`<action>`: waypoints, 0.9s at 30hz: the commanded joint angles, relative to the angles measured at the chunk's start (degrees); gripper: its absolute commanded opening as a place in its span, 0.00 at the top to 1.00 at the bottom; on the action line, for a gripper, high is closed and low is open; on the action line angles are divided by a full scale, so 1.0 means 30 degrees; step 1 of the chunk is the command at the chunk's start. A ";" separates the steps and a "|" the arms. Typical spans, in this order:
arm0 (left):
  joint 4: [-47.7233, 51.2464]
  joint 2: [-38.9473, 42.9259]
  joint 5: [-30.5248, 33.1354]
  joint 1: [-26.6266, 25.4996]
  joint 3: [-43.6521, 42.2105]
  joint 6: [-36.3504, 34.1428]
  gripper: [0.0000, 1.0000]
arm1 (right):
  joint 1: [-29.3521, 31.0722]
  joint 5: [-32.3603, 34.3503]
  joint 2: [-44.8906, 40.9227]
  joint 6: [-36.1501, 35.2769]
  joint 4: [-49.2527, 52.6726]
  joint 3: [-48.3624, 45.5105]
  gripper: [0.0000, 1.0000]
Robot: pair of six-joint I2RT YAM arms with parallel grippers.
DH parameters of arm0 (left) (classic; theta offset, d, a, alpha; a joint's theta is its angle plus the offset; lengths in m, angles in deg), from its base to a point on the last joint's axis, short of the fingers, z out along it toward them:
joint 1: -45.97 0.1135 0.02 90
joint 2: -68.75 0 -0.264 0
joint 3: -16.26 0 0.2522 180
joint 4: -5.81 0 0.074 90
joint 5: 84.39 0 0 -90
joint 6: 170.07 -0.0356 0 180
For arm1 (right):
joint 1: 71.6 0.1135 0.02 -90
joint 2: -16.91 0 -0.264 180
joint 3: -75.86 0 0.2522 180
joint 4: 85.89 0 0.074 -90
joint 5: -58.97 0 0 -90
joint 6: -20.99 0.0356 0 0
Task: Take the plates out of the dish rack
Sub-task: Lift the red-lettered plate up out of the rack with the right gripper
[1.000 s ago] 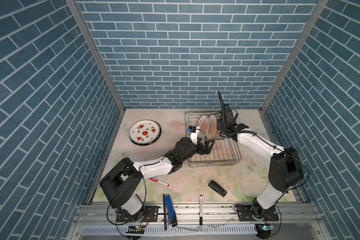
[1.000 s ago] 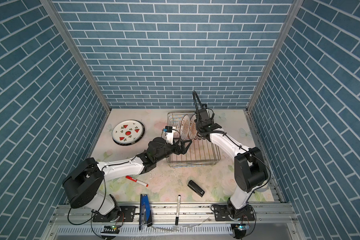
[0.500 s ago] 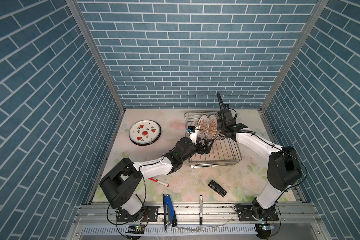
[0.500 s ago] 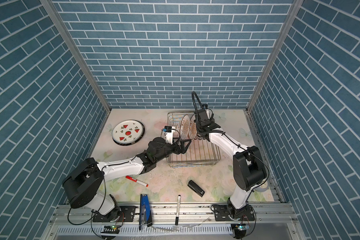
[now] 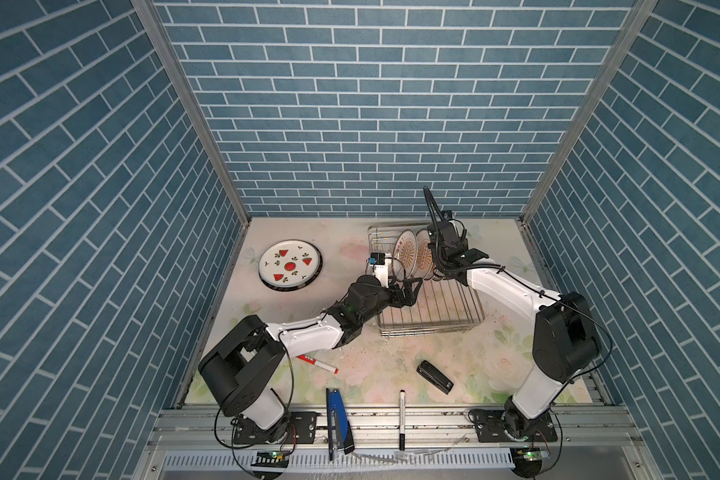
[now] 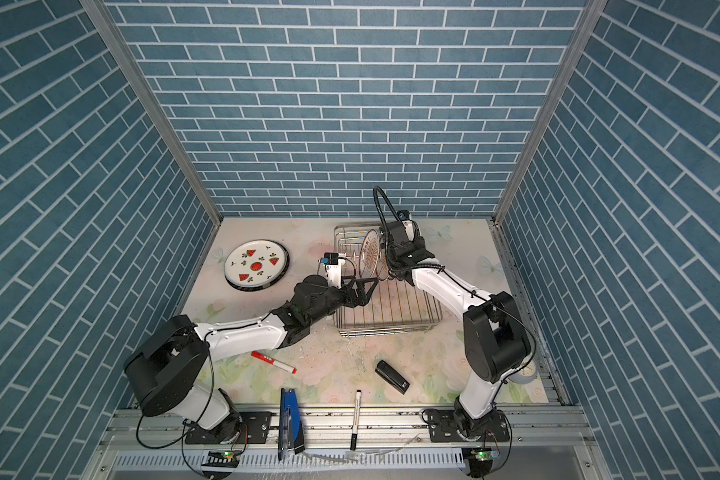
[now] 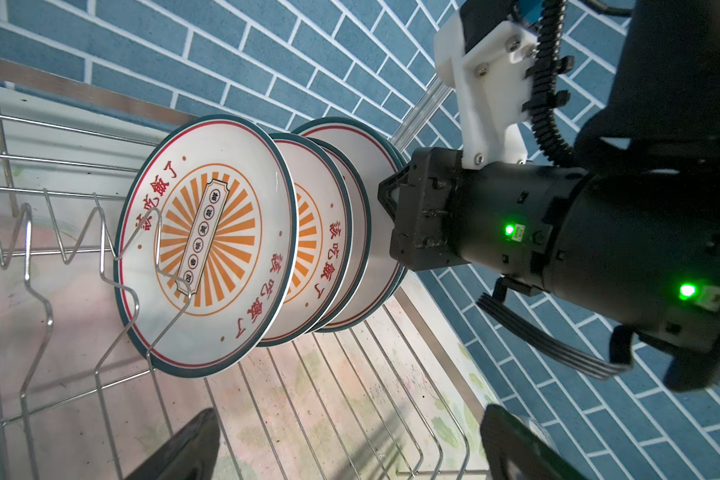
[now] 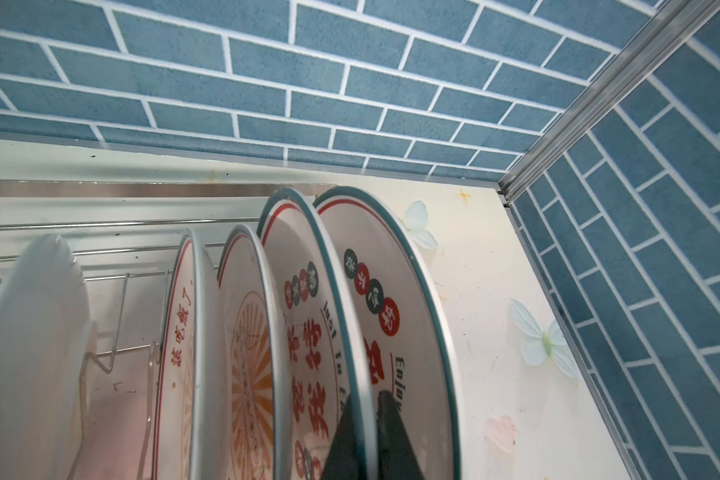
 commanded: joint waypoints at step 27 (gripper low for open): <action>-0.1192 0.0963 0.0664 0.0297 -0.1256 0.0678 0.00 | 0.1734 0.3653 -0.4539 -0.2902 -0.5266 -0.2967 1.00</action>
